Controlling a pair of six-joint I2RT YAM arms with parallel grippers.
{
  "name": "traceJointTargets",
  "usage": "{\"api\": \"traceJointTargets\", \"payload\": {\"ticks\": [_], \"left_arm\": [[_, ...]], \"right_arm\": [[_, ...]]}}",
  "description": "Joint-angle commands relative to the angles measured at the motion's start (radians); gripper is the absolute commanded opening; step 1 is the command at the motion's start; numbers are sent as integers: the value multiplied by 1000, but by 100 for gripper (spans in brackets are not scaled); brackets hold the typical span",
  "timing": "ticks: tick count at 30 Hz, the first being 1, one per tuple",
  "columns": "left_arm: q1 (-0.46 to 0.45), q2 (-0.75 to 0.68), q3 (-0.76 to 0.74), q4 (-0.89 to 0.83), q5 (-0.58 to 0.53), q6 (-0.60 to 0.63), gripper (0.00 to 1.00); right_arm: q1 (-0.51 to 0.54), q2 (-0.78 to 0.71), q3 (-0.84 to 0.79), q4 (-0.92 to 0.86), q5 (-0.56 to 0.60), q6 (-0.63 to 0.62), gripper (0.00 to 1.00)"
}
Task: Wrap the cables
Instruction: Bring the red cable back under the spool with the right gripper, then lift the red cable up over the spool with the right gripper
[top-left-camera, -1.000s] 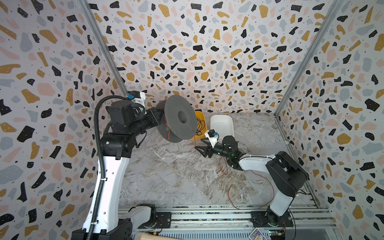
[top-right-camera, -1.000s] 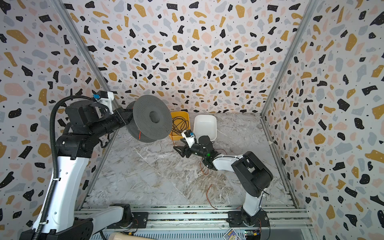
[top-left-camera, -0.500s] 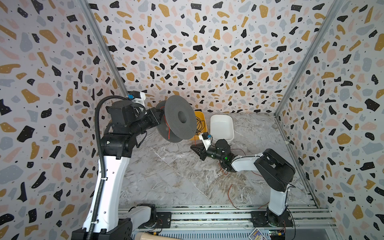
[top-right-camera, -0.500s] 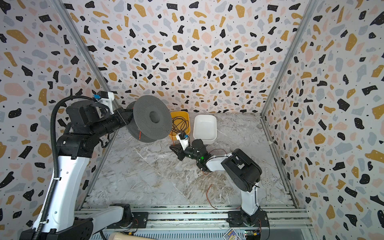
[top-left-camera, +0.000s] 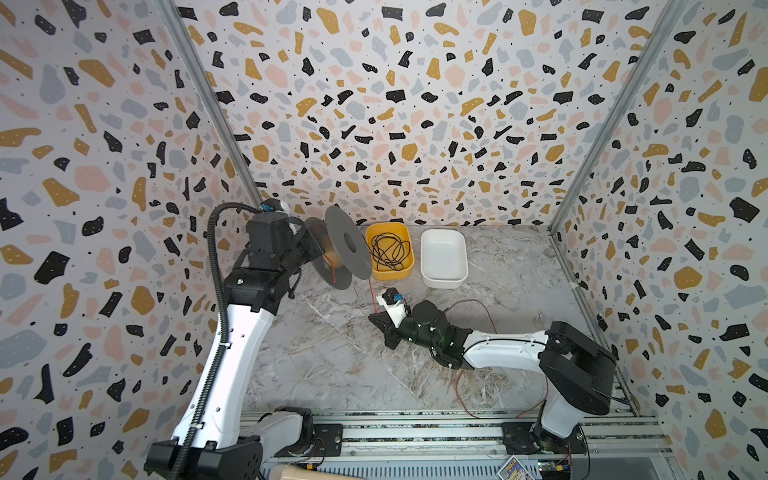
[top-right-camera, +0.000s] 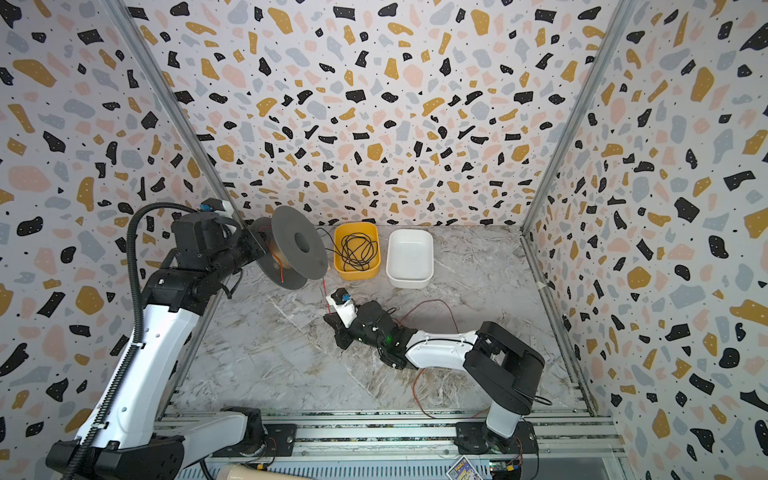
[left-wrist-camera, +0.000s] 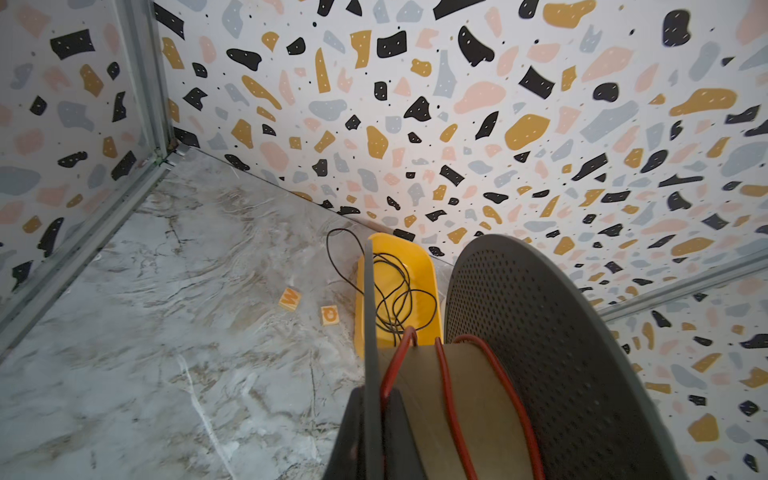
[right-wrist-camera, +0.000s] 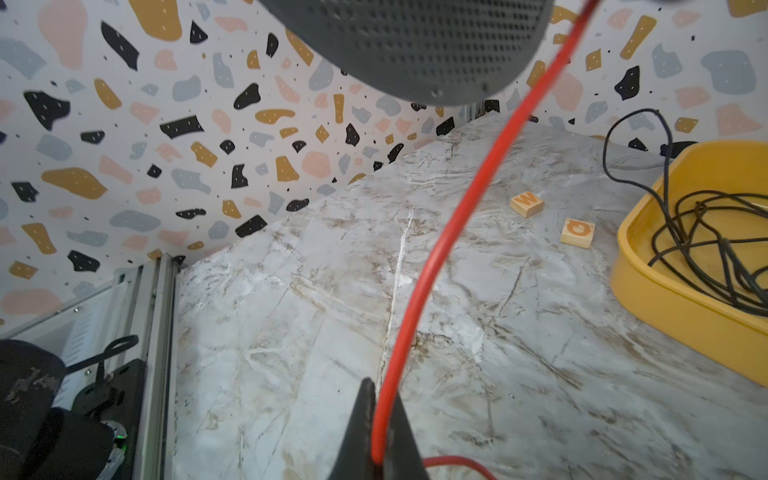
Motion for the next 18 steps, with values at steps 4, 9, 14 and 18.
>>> {"api": "traceJointTargets", "payload": {"ticks": [4,9,14,18], "left_arm": [[-91,3,-29,130,-212,39,0],[-184,21,-58,123,-302,64,0],[-268,33,-68,82,-390,96,0],[-326,55,-52,18,-447,133,0]], "right_arm": [[84,-83,164,-331,173,-88,1],[95,-116,237,-461,229,-68,1],[96,-153,302,-558,331,-94,2],[95,-148,385,-663,447,-107,2]]}}
